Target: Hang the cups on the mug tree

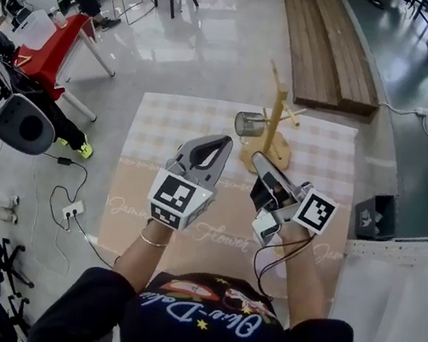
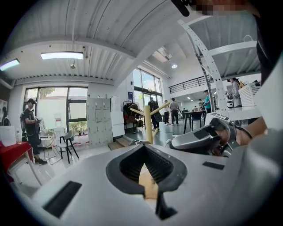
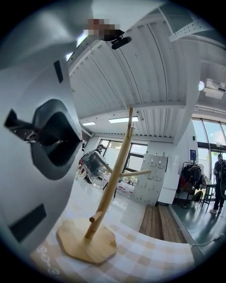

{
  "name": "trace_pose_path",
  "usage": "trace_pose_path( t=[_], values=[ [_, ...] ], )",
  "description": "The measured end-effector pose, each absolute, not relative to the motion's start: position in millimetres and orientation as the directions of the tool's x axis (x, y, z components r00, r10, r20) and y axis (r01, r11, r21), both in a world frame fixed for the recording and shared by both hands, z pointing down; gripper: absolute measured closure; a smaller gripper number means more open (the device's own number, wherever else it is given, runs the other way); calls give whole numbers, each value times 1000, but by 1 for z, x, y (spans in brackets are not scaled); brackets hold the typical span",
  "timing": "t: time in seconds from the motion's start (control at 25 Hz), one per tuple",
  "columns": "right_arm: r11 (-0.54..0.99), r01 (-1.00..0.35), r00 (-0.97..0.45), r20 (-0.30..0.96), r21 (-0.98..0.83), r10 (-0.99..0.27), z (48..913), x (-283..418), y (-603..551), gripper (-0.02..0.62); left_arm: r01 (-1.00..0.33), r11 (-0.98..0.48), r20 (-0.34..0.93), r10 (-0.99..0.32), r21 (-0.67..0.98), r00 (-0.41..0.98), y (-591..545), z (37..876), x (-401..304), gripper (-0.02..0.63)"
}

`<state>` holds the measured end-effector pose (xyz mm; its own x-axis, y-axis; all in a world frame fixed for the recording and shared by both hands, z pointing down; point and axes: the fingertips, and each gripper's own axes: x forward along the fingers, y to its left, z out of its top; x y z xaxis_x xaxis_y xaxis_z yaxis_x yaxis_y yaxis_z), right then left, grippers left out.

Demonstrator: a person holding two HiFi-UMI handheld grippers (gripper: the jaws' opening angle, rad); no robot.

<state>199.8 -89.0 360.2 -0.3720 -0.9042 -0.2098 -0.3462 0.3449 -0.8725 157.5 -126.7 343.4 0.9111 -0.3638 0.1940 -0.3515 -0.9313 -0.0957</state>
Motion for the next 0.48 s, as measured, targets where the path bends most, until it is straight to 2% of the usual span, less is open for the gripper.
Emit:
trace_pose_path(
  t=[0.48],
  values=[
    [323, -497, -334, -167, -805, -928, 335, 197, -80, 586, -356, -932, 164, -363, -67, 917, -117, 332, 142, 603]
  ],
)
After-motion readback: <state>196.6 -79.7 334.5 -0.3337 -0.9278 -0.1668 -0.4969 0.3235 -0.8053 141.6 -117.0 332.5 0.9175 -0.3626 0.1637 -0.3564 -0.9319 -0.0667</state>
